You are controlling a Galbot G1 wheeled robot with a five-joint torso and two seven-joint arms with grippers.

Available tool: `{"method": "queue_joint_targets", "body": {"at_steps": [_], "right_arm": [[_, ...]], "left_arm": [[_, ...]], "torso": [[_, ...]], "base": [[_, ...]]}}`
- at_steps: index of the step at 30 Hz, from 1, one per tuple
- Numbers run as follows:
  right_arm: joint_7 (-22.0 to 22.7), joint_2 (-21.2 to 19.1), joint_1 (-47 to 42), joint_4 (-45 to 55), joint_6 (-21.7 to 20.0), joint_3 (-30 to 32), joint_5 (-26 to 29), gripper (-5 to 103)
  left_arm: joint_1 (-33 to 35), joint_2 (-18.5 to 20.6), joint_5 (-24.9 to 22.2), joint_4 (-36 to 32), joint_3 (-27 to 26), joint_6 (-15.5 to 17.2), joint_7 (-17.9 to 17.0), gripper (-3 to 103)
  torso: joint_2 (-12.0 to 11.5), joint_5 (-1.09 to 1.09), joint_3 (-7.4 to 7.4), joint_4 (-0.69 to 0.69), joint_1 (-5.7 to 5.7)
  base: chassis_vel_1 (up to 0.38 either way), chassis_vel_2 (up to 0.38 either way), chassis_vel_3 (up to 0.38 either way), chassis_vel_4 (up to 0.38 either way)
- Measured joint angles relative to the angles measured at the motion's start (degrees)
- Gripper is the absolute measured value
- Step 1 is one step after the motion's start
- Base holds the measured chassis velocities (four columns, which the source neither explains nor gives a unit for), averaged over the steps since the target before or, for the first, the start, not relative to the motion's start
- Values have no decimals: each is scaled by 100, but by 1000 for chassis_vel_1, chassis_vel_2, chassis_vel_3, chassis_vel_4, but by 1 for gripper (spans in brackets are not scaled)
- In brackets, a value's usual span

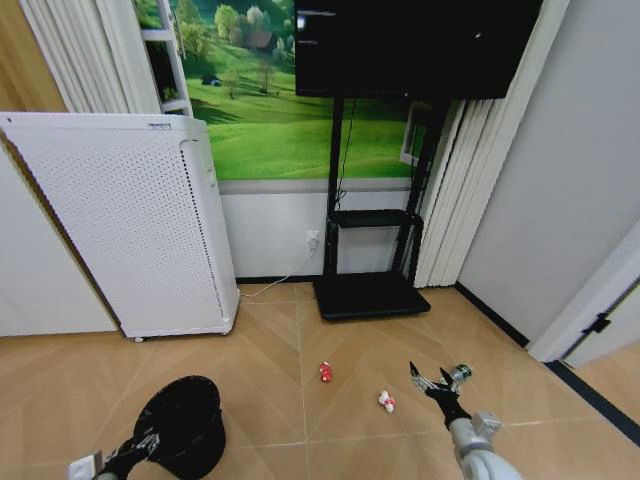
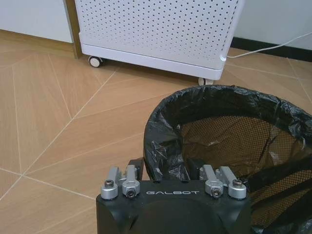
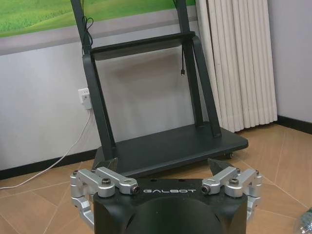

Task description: Pick up the trash bin and place the garbage on the floor into it.

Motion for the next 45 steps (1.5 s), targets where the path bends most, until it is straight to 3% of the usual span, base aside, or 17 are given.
{"method": "queue_joint_targets", "body": {"at_steps": [3, 5, 7, 8, 10, 13, 16, 19, 34, 41, 44, 45], "right_arm": [[-9, -11, 30, -7, 11, 1, 6, 100], [-13, -13, 44, -17, 19, 3, 6, 100], [-17, -14, 72, -29, 39, 14, 11, 100], [-17, -14, 72, -29, 39, 14, 11, 100], [-22, -18, 87, -51, 73, 21, 16, 100], [-23, -16, 87, -64, 82, 18, 12, 100], [-35, -12, 86, -70, 87, 4, -1, 100], [-39, -7, 86, -70, 87, -8, -5, 100], [-77, 19, 65, -150, 167, -40, -31, 100], [-66, 90, 68, -269, 329, -5, -86, 100], [-52, 134, 77, -269, 340, 2, -87, 100], [-35, 181, 112, -281, 340, -17, -134, 100]], "left_arm": [[-30, 0, -18, 23, -3, -28, 26, 34], [-45, 5, -29, 31, -4, -23, 38, 34], [-72, 27, -58, 40, -5, -11, 54, 24], [-72, 27, -58, 40, -5, -11, 54, 24], [-112, 69, -85, 59, 16, -3, 87, 8], [-156, 96, -68, 95, 41, -90, 85, 8], [-305, 234, 74, 144, 105, -512, 120, 8], [-438, 353, 70, 149, 160, -679, 214, 8], [-1021, 829, -146, -33, 859, -936, 312, 8], [-1690, 1188, -192, -26, 1347, -1575, 321, 8], [-1931, 1226, -187, 58, 1442, -1722, 478, 8], [-2181, 1242, -165, 259, 1546, -1861, 719, 8]], "torso": [[0, 0, 0, 0, 0], [0, 0, 0, 0, 0], [0, 0, 0, 0, 0], [0, 0, 0, 0, 0], [1, 1, 0, 0, 0], [1, -1, 1, 0, 0], [1, -1, 1, 0, 0], [1, 0, 1, -1, 0], [0, 0, 1, 0, 0], [1, 0, 1, 0, 1], [1, 1, 1, -1, 1], [1, 1, 1, -1, 0]], "base": [[0, 0, 0, 0], [0, 0, 0, 0], [0, 0, 0, 0], [0, 0, 0, 0], [0, 0, 0, 0], [0, 0, 0, 0], [0, 0, 0, 0], [0, 0, 0, 0], [0, 0, 0, 0], [0, 0, 0, 0], [0, 0, 0, 0], [0, 0, 0, 0]]}}
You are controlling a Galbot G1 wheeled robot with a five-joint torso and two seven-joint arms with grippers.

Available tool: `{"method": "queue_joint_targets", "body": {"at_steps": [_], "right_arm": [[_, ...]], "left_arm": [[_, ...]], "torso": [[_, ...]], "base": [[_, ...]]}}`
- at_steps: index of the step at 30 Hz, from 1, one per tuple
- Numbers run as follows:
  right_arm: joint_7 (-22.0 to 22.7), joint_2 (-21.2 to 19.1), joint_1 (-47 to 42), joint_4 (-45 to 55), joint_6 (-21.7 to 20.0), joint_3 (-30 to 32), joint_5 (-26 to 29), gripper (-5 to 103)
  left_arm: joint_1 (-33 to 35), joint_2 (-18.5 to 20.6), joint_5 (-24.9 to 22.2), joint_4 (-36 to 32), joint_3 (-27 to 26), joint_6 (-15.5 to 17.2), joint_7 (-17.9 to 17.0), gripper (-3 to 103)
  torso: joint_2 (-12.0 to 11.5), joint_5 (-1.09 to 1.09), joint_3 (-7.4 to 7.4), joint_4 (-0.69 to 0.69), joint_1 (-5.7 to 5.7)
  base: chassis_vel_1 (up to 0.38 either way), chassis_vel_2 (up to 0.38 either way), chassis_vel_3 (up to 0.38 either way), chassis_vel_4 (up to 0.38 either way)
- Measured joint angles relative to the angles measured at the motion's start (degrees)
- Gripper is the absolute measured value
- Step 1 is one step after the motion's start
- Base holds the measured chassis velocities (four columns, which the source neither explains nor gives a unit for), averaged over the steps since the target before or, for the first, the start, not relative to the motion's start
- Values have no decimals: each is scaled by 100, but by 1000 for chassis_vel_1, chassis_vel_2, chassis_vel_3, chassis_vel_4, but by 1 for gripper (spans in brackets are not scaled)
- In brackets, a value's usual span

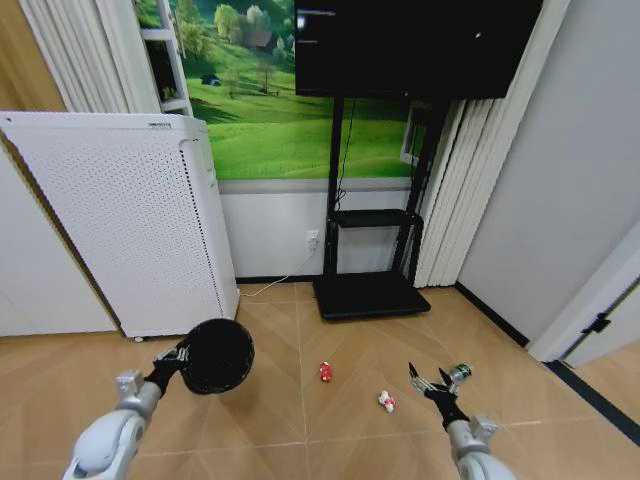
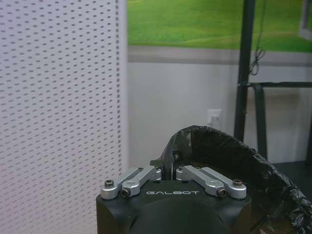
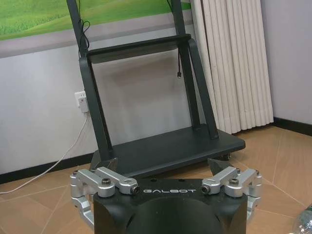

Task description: Pick up the trash bin and place the garbage on the floor into it.

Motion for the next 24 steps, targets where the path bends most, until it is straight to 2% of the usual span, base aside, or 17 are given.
{"method": "queue_joint_targets", "body": {"at_steps": [1, 3, 6, 7, 10, 13, 19, 24], "right_arm": [[0, 0, 0, 0, 0, 0, 0, 100], [29, 98, 82, -30, 1, -80, -178, 100], [59, 172, 191, -48, -15, -291, -373, 100], [59, 172, 191, -48, -15, -291, -373, 100], [76, 211, 416, -114, -158, -653, -503, 100], [81, 211, 500, -137, -228, -776, -505, 100], [69, 23, 973, -300, -786, -1657, -211, 100], [35, -46, 1313, -657, -843, -2143, -309, 100]], "left_arm": [[0, 0, 0, 0, 0, 0, 0, 8], [-419, 2, 66, 421, 228, -173, 432, 8], [-998, -116, 281, 1026, 618, -441, 795, 8], [-998, -116, 281, 1026, 618, -441, 795, 8], [-1687, -382, 589, 1624, 1083, -745, 989, 8], [-1844, -442, 618, 1706, 1210, -759, 990, 8], [-2179, -461, 649, 1664, 1671, -644, 864, 8], [-2191, -406, 705, 1558, 1782, -554, 705, 8]], "torso": [[0, 0, 0, 0, 0], [-1, -1, 0, 2, 0], [0, -3, 1, 3, 0], [0, -3, 1, 3, 0], [-1, -2, 1, 0, 1], [0, -1, 1, -1, 1], [0, -1, 0, 3, 1], [-1, -1, 0, 2, 1]], "base": [[0, 0, 0, 0], [0, 0, 0, 0], [0, 0, 0, 0], [0, 0, 0, 0], [0, 0, 0, 0], [0, 0, 0, 0], [0, 0, 0, 0], [0, 0, 0, 0]]}}
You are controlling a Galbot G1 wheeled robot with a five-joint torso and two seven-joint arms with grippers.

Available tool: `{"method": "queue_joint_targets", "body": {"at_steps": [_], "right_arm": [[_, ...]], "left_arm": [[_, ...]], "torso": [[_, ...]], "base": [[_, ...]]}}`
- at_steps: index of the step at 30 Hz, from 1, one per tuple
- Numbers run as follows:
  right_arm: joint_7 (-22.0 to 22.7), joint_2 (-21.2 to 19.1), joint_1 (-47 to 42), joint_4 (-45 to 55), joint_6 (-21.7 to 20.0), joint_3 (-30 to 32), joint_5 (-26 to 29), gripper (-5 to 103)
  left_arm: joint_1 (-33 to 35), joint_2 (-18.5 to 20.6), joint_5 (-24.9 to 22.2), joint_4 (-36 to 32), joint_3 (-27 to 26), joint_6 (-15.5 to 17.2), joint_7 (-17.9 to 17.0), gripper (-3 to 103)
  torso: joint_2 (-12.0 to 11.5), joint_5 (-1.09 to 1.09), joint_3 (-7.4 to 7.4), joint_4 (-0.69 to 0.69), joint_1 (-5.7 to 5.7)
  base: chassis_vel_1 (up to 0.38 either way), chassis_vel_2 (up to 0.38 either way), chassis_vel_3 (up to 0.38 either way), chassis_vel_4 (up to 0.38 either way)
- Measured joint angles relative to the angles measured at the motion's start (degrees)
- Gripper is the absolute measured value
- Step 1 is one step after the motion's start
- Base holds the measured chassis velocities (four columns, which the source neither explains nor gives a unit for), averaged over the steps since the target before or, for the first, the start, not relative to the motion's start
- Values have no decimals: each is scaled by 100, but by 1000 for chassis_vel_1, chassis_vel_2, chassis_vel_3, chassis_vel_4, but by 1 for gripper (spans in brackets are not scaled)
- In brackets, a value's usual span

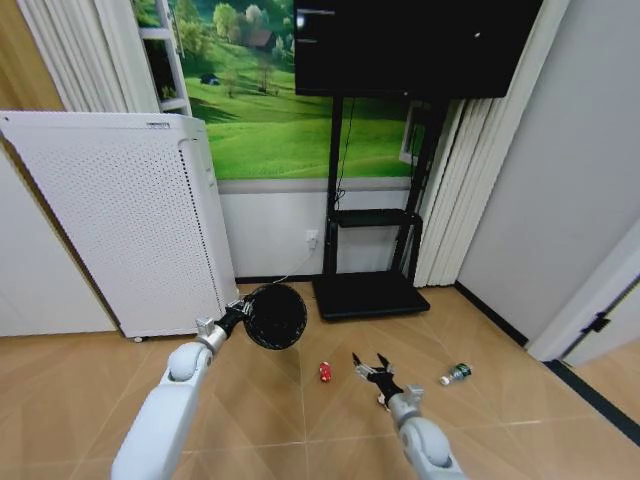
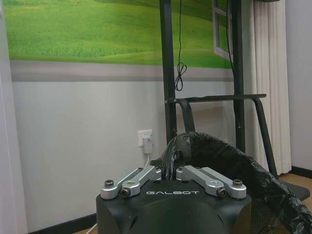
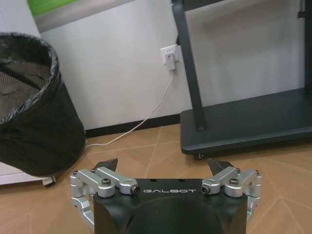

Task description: Pick up the trash bin and place the garbage on the floor into it.

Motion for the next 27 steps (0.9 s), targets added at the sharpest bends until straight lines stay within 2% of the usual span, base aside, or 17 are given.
{"method": "queue_joint_targets", "body": {"at_steps": [8, 16, 27], "right_arm": [[61, -36, 396, -240, -47, -80, 6, 100], [26, -37, 507, -241, -154, 143, -72, 100], [28, -19, 362, -89, -94, 266, -122, 100]], "left_arm": [[312, 91, -34, -395, 37, 204, -158, 8], [553, 154, -69, -585, -38, 240, -155, 8], [739, 113, -79, -720, -139, 246, -134, 8]], "torso": [[0, -1, -1, -2, -1], [1, 0, -1, -2, -1], [1, 0, -2, -2, -2]], "base": [[0, 0, 0, 0], [0, 0, 0, 0], [-30, 36, 45, -33]]}}
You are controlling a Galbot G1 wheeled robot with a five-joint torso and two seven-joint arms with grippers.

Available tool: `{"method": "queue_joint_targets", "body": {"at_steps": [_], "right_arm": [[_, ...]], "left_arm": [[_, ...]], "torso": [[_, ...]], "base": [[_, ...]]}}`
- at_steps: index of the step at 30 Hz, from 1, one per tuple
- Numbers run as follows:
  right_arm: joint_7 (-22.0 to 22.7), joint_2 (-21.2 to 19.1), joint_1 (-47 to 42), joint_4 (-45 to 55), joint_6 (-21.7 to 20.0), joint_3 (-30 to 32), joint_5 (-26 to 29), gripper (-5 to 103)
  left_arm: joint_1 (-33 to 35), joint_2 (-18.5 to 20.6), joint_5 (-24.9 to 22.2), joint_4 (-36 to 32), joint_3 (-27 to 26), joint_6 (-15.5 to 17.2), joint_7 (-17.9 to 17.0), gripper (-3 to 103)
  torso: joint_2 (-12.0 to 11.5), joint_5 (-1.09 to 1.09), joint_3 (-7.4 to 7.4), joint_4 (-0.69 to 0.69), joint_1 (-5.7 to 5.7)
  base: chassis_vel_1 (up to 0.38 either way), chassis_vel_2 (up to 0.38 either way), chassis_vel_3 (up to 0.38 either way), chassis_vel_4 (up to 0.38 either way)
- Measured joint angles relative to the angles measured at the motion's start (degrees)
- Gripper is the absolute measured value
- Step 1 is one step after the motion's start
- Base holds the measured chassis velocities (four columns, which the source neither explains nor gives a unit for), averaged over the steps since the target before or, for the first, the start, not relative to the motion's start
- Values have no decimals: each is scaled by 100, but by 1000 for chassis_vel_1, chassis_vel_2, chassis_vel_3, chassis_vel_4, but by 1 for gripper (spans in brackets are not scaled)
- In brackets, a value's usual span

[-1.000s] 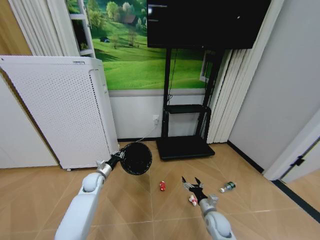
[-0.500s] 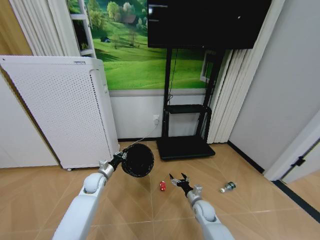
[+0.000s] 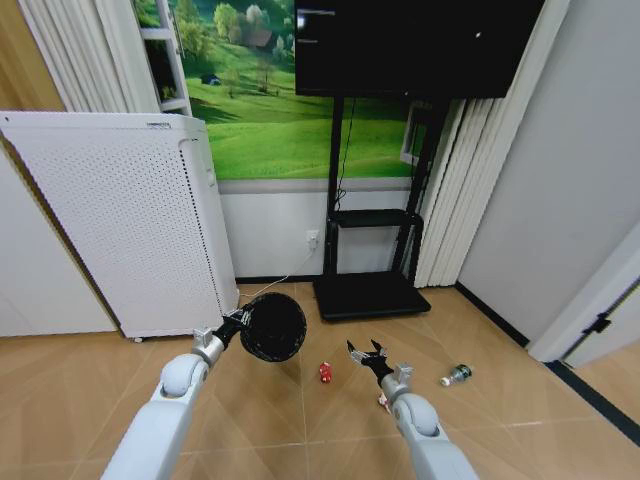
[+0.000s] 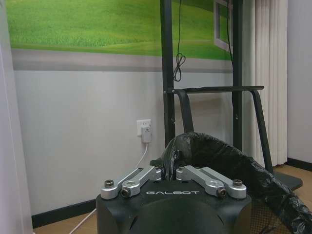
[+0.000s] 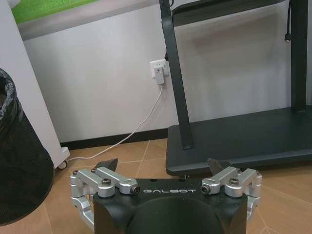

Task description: Pick up the trash bin and place the garbage on the floor into it.

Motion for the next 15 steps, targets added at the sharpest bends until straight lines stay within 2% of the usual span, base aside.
{"method": "queue_joint_targets", "body": {"at_steps": [9, 13, 15], "right_arm": [[56, 12, -190, 166, 163, 3, 102, 100], [80, 35, -321, 211, 101, -53, 90, 100], [78, 46, -411, 126, -66, -151, -29, 100]], "left_arm": [[159, 30, -5, -149, -68, 15, 11, 8], [228, 31, -7, -213, -78, 17, 16, 8], [251, 30, -7, -226, -78, 18, 34, 8]], "torso": [[0, -1, 2, -1, 1], [0, -2, 3, 0, 3], [0, 0, 2, -1, 3]], "base": [[-170, 168, 182, -181], [-166, 157, 144, -126], [-56, 46, 24, -25]]}}
